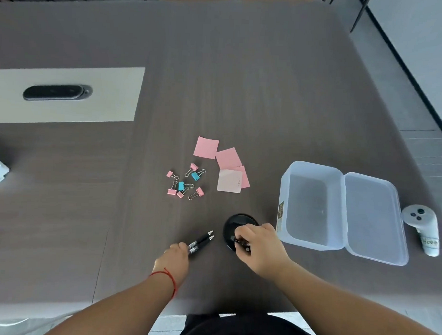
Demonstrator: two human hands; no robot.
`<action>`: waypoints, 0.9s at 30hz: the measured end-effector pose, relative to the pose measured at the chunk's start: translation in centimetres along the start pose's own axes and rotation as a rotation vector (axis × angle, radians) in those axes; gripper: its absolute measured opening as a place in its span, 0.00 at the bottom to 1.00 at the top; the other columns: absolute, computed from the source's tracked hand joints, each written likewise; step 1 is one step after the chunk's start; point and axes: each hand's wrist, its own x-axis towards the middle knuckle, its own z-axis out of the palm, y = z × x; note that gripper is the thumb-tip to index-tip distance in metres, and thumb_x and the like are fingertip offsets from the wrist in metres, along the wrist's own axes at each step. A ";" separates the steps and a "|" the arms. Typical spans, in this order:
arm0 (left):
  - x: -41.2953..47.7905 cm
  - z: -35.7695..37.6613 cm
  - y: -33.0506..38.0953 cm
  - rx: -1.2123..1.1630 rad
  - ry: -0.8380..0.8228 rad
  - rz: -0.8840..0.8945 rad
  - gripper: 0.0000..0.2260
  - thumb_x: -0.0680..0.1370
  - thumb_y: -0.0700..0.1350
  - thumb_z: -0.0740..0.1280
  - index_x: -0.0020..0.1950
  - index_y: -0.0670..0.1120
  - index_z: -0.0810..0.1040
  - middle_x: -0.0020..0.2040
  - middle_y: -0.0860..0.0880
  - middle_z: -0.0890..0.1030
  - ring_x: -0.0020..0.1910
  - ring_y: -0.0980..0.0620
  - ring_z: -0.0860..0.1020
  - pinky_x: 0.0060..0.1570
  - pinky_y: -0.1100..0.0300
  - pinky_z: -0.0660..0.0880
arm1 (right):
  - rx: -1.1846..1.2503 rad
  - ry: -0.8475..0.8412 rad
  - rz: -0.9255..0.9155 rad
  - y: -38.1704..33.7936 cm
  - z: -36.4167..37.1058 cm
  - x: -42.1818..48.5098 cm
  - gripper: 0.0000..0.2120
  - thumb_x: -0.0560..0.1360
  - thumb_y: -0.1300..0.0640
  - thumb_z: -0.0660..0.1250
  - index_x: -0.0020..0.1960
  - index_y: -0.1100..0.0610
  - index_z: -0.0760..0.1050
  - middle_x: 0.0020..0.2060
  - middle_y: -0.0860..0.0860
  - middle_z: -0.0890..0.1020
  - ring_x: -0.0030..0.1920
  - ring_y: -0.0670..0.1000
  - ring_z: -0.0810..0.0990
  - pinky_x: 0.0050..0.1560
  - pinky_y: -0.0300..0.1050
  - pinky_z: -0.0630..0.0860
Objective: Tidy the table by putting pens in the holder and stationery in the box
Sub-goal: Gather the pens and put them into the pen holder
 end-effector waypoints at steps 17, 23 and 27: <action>-6.0 -12.7 4.1 -0.002 0.064 0.334 0.12 0.79 0.52 0.58 0.58 0.48 0.70 0.55 0.45 0.76 0.52 0.42 0.76 0.47 0.53 0.72 | 0.407 -0.033 0.501 1.7 -1.6 -0.8 0.07 0.75 0.43 0.64 0.49 0.45 0.73 0.41 0.44 0.83 0.43 0.49 0.80 0.46 0.46 0.78; -4.4 -13.7 9.0 0.151 0.030 0.233 0.13 0.77 0.41 0.61 0.62 0.43 0.72 0.60 0.42 0.75 0.58 0.41 0.76 0.55 0.50 0.74 | 0.388 -0.079 0.457 1.9 -2.0 -1.3 0.06 0.75 0.44 0.63 0.47 0.45 0.75 0.42 0.45 0.82 0.43 0.48 0.79 0.47 0.46 0.79; -3.8 -13.7 10.4 0.176 0.022 0.240 0.16 0.76 0.39 0.62 0.63 0.41 0.68 0.59 0.41 0.76 0.57 0.40 0.76 0.53 0.49 0.74 | 0.391 -0.110 0.424 1.8 -2.1 -1.6 0.08 0.76 0.46 0.62 0.51 0.47 0.75 0.46 0.45 0.82 0.45 0.48 0.79 0.49 0.45 0.78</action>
